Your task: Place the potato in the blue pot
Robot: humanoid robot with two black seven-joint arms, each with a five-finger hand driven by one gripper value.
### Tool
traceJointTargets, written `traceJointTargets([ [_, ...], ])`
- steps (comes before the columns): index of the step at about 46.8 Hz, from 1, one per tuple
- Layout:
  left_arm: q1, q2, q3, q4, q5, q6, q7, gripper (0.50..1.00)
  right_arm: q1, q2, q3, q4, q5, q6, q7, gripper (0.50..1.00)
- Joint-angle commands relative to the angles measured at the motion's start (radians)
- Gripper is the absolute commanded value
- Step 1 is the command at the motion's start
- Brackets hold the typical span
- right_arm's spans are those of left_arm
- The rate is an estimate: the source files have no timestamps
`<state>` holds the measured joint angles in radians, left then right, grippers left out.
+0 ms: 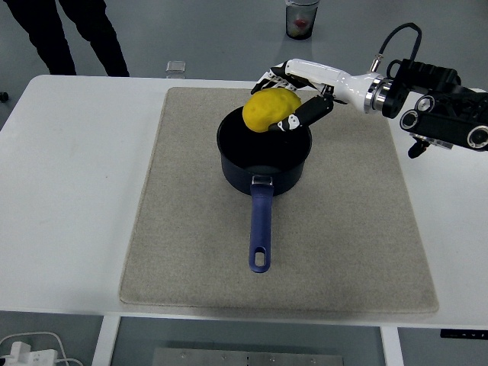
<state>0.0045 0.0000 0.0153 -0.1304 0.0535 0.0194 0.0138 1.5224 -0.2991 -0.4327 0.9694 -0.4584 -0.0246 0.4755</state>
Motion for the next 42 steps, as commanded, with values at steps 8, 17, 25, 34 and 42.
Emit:
traceJointTargets([
  [8, 0.000, 0.000, 0.000, 0.002, -0.001, 0.001, 0.000, 0.996, -0.001, 0.083, -0.001, -0.064, 0.010, 0.000, 0.000, 0.500],
  [17, 0.000, 0.000, -0.002, 0.003, -0.001, 0.001, 0.000, 0.996, -0.008, 0.112, -0.001, -0.080, 0.010, -0.001, 0.000, 0.500],
  [25, 0.000, 0.000, -0.002, 0.002, -0.001, 0.001, 0.000, 0.996, -0.027, 0.127, 0.000, -0.097, 0.009, -0.001, 0.000, 0.500],
  [34, 0.000, 0.000, -0.002, 0.003, -0.003, 0.001, 0.000, 0.996, -0.050, 0.147, 0.002, -0.121, 0.009, -0.003, 0.000, 0.500],
  [42, 0.000, 0.000, -0.002, 0.003, -0.001, 0.001, 0.000, 0.996, -0.065, 0.163, 0.003, -0.129, 0.009, -0.006, 0.000, 0.500],
])
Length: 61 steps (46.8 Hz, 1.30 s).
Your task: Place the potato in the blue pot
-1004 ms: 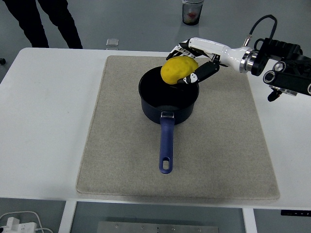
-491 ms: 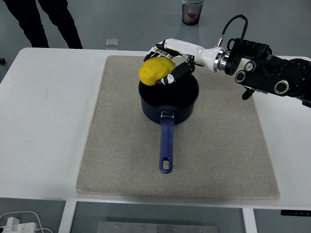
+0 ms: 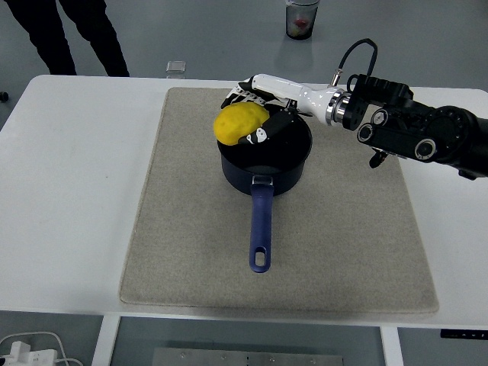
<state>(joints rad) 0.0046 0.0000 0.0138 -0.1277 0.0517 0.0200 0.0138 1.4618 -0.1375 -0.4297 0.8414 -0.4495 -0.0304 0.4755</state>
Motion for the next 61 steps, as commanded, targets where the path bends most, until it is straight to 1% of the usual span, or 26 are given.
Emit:
traceJointTargets([
  [1, 0.000, 0.000, 0.000, 0.000, 0.000, 0.000, 0.000, 0.996, -0.004, 0.001, 0.000, -0.001, 0.000, 0.001, 0.000, 0.500],
  [14, 0.000, 0.000, 0.002, 0.000, -0.001, 0.000, 0.000, 0.996, -0.004, 0.001, 0.003, -0.002, 0.002, 0.006, -0.006, 0.500],
  [15, 0.000, 0.000, 0.002, 0.000, -0.001, 0.000, 0.000, 0.996, -0.003, -0.002, 0.005, -0.001, 0.002, 0.009, -0.006, 0.589],
  [16, 0.000, 0.000, 0.002, 0.000, -0.001, 0.000, 0.000, 0.996, -0.001, -0.002, 0.006, 0.001, 0.003, 0.014, -0.008, 0.742],
  [18, 0.000, 0.000, 0.002, 0.000, 0.000, 0.000, 0.000, 0.996, 0.000, -0.001, 0.006, -0.002, 0.005, 0.026, -0.009, 0.738],
  [24, 0.000, 0.000, 0.000, 0.002, -0.001, 0.000, 0.000, 0.996, -0.003, 0.001, 0.006, -0.012, 0.015, 0.021, -0.018, 0.742],
  [28, 0.000, 0.000, 0.000, 0.000, 0.000, 0.000, 0.000, 0.996, -0.003, 0.003, 0.008, -0.015, 0.017, 0.023, -0.020, 0.756],
  [30, 0.000, 0.000, 0.002, 0.000, -0.001, 0.000, 0.000, 0.996, -0.003, 0.003, 0.008, -0.015, 0.017, 0.024, -0.020, 0.792],
  [32, 0.000, 0.000, 0.002, -0.001, 0.000, 0.000, 0.000, 0.996, -0.003, 0.003, 0.008, -0.015, 0.017, 0.024, -0.020, 0.813],
  [33, 0.000, 0.000, 0.002, -0.001, 0.000, 0.000, 0.000, 0.996, -0.004, 0.003, 0.008, -0.015, 0.017, 0.026, -0.020, 0.848],
  [34, 0.000, 0.000, 0.002, 0.000, 0.000, 0.000, 0.000, 0.996, -0.004, 0.003, 0.009, -0.015, 0.017, 0.027, -0.020, 0.892],
  [35, 0.000, 0.000, 0.002, 0.000, 0.000, 0.000, 0.000, 0.996, -0.004, 0.003, 0.009, -0.015, 0.017, 0.027, -0.020, 0.915],
  [37, 0.000, 0.000, 0.000, 0.000, -0.001, 0.000, 0.000, 0.996, -0.004, 0.003, 0.009, -0.016, 0.017, 0.027, -0.020, 0.926],
  [40, 0.000, 0.000, 0.002, 0.000, -0.001, 0.000, 0.000, 0.996, -0.003, 0.003, 0.009, -0.016, 0.017, 0.027, -0.020, 0.928],
  [61, 0.000, 0.000, 0.002, 0.000, -0.001, 0.000, 0.000, 0.996, -0.001, 0.003, 0.009, -0.024, 0.017, 0.032, -0.020, 0.928],
])
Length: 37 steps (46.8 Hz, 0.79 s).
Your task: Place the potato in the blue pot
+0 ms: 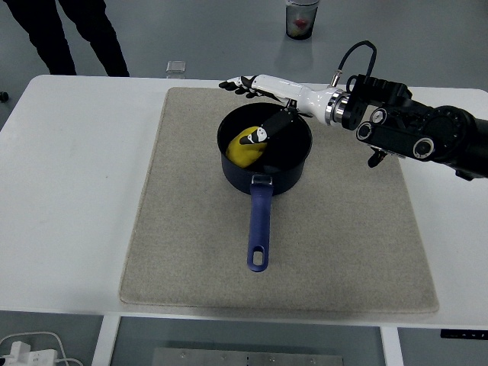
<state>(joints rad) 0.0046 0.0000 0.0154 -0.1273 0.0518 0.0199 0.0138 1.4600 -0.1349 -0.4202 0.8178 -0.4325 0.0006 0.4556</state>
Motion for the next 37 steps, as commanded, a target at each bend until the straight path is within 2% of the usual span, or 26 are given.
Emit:
traceJointTargets([
  [1, 0.000, 0.000, 0.000, 0.000, 0.000, 0.000, 0.000, 0.996, 0.002, 0.000, 0.000, 0.000, 0.000, 0.001, 0.000, 0.928],
  [23, 0.000, 0.000, 0.000, 0.000, 0.000, 0.000, 0.000, 0.996, 0.008, -0.022, -0.003, 0.001, 0.000, 0.002, 0.000, 0.928],
  [33, 0.000, 0.000, 0.000, 0.000, 0.000, 0.000, 0.000, 0.996, 0.005, -0.060, 0.009, 0.000, 0.008, 0.001, 0.000, 0.928],
  [37, 0.000, 0.000, 0.000, 0.000, -0.001, 0.000, 0.000, 0.996, -0.003, -0.078, 0.011, -0.006, 0.069, -0.002, 0.000, 0.928],
])
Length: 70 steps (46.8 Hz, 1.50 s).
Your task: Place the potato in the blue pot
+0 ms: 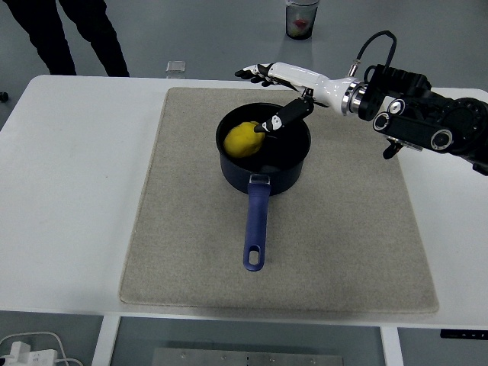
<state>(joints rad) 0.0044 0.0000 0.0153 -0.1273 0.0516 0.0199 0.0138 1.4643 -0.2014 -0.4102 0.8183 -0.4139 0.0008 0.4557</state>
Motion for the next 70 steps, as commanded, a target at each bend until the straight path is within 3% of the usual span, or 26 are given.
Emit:
traceJointTargets([
  [1, 0.000, 0.000, 0.000, 0.000, -0.001, 0.000, 0.000, 0.996, -0.007, -0.015, 0.001, -0.010, 0.075, -0.004, 0.000, 0.928],
  [10, 0.000, 0.000, 0.000, 0.000, -0.001, 0.000, 0.000, 0.996, -0.019, -0.039, 0.001, -0.093, 0.303, -0.005, -0.008, 0.928],
  [17, 0.000, 0.000, 0.002, 0.001, -0.001, 0.000, 0.000, 0.996, -0.051, -0.065, 0.037, -0.203, 0.463, 0.001, -0.109, 0.928],
  [28, 0.000, 0.000, 0.002, 0.000, 0.001, 0.000, 0.000, 0.996, -0.153, -0.114, 0.343, -0.263, 0.506, 0.008, -0.250, 0.928],
  [33, 0.000, 0.000, 0.002, 0.000, 0.001, 0.000, 0.000, 0.996, -0.189, -0.144, 0.433, -0.263, 0.511, 0.018, -0.290, 0.928],
  [43, 0.000, 0.000, 0.002, 0.000, 0.001, 0.000, 0.000, 0.996, -0.228, -0.187, 0.536, -0.262, 0.517, 0.047, -0.321, 0.928],
  [52, 0.000, 0.000, 0.002, -0.002, 0.001, 0.000, 0.000, 0.996, -0.272, -0.177, 0.657, -0.260, 0.518, 0.048, -0.333, 0.928],
  [70, 0.000, 0.000, 0.000, 0.000, 0.001, 0.000, 0.000, 0.996, -0.332, -0.141, 0.671, -0.260, 0.517, 0.047, -0.331, 0.928],
])
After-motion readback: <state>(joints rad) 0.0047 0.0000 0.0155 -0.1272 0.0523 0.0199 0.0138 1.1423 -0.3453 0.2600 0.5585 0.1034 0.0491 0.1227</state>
